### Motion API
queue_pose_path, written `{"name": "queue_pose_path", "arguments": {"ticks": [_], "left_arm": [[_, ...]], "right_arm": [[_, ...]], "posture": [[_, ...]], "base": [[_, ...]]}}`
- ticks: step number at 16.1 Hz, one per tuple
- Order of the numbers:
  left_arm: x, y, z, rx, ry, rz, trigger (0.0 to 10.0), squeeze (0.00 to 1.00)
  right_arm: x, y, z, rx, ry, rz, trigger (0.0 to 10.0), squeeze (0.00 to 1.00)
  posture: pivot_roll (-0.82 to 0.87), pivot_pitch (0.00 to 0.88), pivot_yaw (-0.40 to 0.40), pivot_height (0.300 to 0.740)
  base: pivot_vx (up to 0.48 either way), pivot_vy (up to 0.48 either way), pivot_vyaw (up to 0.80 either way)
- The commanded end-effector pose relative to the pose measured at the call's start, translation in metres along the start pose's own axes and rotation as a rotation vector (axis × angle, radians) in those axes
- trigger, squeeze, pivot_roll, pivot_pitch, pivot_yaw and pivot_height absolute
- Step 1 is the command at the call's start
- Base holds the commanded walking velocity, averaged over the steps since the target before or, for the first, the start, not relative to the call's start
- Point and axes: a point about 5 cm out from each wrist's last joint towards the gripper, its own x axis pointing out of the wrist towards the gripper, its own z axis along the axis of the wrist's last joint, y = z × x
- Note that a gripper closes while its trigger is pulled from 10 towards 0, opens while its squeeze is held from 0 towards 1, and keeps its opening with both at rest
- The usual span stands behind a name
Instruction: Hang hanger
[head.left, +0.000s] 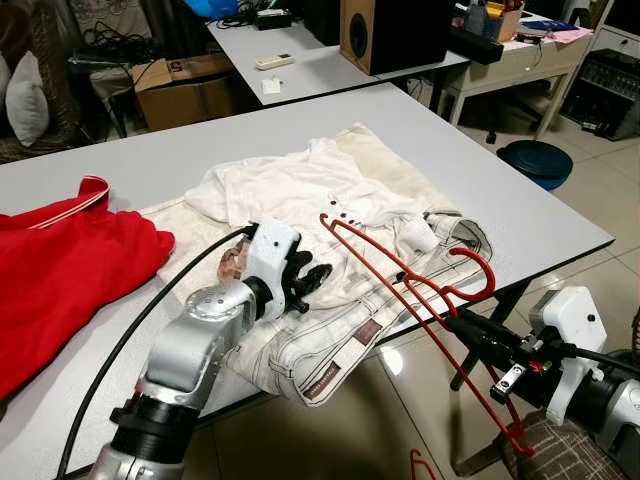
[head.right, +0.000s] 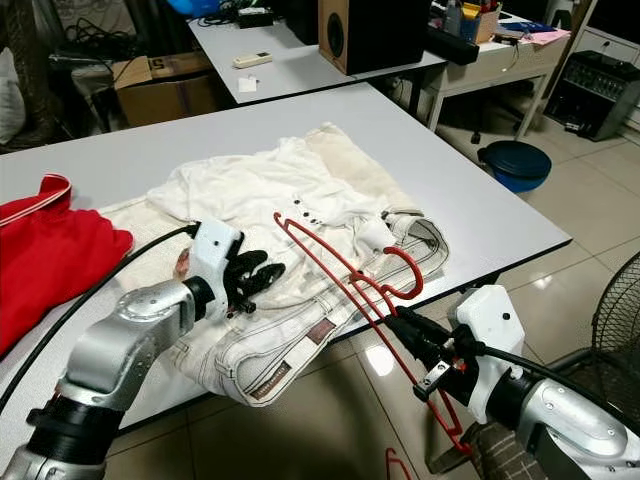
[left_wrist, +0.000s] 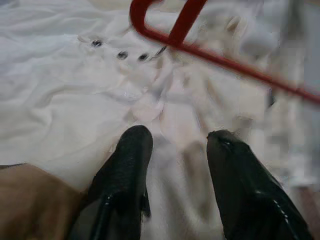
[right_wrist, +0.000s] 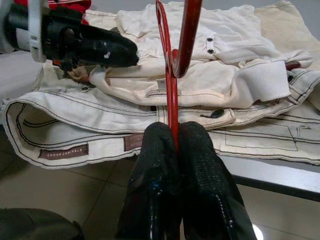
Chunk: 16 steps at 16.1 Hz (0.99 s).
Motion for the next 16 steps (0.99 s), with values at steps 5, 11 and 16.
{"name": "queue_pose_path", "arguments": {"ticks": [5, 11, 16], "left_arm": [[0.003, 0.011, -0.004, 0.074, 0.048, 0.081, 0.0, 0.0], [0.002, 0.012, -0.014, 0.077, 0.122, 0.072, 0.0, 0.0], [0.001, 0.011, -0.016, 0.072, 0.135, 0.062, 0.0, 0.0]], "right_arm": [[-0.001, 0.004, 0.003, -0.017, -0.004, 0.023, 10.0, 0.0], [-0.002, 0.005, 0.003, -0.017, -0.001, 0.027, 10.0, 0.0], [-0.001, 0.005, 0.002, -0.019, 0.0, 0.03, 10.0, 0.0]], "posture": [[-0.05, 0.023, 0.076, 0.74], [-0.05, 0.024, 0.075, 0.74], [-0.04, 0.021, 0.071, 0.74]], "base": [[0.0, 0.0, 0.0], [0.0, 0.0, 0.0], [0.0, 0.0, 0.0]]}}
